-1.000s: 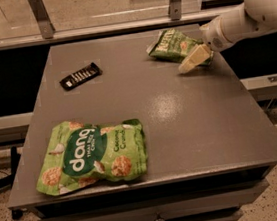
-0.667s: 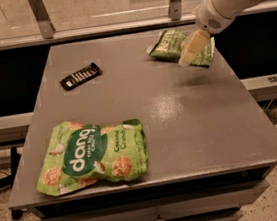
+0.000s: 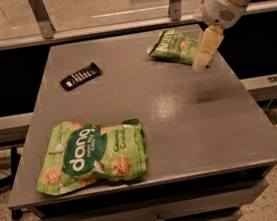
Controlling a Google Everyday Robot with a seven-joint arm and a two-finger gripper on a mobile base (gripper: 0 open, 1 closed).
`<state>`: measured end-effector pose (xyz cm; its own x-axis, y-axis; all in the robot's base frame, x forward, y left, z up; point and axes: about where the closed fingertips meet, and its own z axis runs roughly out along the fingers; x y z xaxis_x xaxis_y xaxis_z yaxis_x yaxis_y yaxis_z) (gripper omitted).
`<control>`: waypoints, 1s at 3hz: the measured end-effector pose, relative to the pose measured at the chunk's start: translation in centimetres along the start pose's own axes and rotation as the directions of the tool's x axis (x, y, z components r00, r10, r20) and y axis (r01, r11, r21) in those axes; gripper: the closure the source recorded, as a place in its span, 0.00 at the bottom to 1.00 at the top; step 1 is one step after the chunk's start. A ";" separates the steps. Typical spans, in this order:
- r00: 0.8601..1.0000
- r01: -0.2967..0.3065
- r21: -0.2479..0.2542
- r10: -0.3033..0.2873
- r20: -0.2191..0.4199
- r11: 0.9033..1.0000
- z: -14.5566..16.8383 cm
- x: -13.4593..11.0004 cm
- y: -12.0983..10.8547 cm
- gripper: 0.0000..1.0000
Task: Move green jalapeno chip bag near green rice chip bag
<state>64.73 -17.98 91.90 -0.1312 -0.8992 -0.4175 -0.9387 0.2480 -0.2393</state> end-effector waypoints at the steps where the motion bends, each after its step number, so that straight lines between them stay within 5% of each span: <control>1: 0.998 -0.059 -0.027 0.060 0.034 0.998 0.0 2.2 1.0 0.00; 3: 0.968 -0.179 0.090 0.159 0.194 0.980 0.2 4.4 -2.0 0.00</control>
Offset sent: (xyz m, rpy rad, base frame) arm 0.0075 -0.0627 -0.0099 0.2509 -0.1071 -0.1865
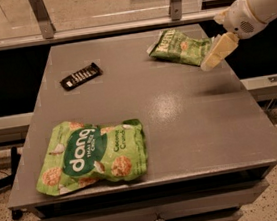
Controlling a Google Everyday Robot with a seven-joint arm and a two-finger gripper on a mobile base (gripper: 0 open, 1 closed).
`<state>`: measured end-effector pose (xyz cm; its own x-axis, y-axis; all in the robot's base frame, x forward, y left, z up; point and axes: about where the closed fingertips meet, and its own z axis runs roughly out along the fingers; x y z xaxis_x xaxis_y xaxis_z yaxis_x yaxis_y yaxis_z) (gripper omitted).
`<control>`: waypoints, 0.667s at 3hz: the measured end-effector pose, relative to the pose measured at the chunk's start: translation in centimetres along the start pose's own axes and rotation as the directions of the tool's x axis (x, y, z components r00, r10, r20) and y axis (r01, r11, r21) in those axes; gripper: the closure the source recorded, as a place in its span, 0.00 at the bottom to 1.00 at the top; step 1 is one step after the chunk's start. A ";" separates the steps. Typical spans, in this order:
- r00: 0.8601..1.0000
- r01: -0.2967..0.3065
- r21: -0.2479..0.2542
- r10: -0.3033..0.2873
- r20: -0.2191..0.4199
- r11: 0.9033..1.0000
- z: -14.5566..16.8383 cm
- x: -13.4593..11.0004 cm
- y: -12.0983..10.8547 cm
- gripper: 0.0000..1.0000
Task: Move green jalapeno chip bag near green rice chip bag
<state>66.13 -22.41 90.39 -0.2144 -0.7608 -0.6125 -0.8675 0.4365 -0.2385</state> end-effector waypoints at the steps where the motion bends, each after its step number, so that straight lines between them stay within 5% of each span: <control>1: 0.996 -0.058 0.047 0.054 0.065 0.997 1.7 0.1 -2.0 0.00; 2: 0.991 -0.098 0.046 0.093 0.098 0.994 4.3 -0.1 -2.7 0.00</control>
Offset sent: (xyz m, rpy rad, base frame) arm 0.0641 0.0186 -0.0392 0.1702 -0.0388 -0.1169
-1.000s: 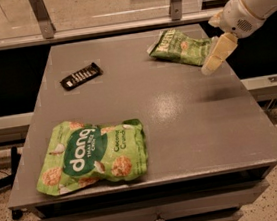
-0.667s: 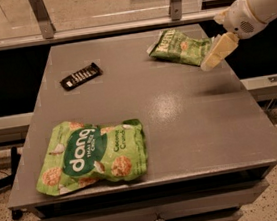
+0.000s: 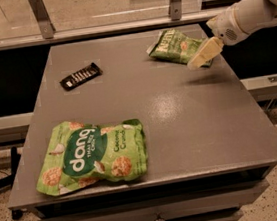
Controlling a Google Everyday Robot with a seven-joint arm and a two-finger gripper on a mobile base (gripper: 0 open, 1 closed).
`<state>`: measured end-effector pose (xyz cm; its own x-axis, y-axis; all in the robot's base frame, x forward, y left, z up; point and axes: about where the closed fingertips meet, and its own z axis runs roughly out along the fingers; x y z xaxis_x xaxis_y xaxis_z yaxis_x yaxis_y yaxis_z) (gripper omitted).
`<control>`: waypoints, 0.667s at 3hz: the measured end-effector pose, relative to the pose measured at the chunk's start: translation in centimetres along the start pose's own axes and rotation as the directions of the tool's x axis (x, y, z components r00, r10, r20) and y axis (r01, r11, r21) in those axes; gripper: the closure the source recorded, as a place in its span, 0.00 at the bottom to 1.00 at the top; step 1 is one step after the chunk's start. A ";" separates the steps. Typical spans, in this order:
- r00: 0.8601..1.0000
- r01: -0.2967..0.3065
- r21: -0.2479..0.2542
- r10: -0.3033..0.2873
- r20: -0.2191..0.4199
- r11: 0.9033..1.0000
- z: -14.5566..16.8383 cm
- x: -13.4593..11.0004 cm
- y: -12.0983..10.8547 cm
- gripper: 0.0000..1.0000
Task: Move green jalapeno chip bag near green rice chip bag
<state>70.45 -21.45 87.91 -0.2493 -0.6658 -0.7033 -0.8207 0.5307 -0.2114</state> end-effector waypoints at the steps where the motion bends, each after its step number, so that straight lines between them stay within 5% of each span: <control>1: 0.999 -0.033 -0.008 0.033 -0.003 0.999 2.7 0.6 -0.1 0.00; 2: 0.998 -0.056 -0.013 0.056 0.006 0.998 4.7 0.8 -0.1 0.18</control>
Offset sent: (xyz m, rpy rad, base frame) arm 0.0343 0.0254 -0.0508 0.0637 0.0391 -0.0487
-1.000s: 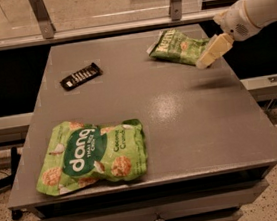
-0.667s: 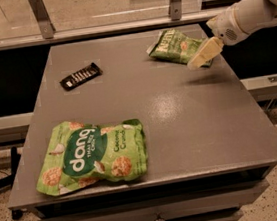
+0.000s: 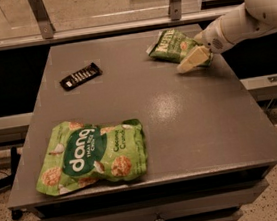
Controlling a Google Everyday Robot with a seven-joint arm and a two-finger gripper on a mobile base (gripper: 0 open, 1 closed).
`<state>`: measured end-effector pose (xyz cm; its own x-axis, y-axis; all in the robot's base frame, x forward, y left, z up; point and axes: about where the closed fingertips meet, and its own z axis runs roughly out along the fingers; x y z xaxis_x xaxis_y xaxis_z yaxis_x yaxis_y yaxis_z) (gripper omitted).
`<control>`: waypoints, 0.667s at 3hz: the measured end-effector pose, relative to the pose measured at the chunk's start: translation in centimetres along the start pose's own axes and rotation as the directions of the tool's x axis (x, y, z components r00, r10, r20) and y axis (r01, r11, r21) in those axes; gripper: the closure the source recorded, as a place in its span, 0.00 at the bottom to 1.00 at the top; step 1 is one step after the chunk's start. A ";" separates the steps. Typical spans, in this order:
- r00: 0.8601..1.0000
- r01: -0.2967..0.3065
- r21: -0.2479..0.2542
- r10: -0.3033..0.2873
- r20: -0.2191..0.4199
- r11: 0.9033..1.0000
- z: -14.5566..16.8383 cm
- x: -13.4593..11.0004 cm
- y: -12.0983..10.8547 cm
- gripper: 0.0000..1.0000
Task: Move green jalapeno chip bag near green rice chip bag
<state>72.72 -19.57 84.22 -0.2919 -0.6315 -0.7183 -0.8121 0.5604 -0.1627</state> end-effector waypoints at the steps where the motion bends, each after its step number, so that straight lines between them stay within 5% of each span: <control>1: 1.000 -0.022 -0.009 0.022 0.008 1.000 1.5 0.0 0.1 0.43; 2: 1.000 -0.023 -0.010 0.023 0.009 1.000 1.5 -0.2 0.1 0.66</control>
Offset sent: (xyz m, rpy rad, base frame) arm 0.0112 0.0084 0.0005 0.0398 0.0090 -0.0158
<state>73.45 -18.61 83.34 -0.3058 -0.6136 -0.7280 -0.8102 0.5693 -0.1395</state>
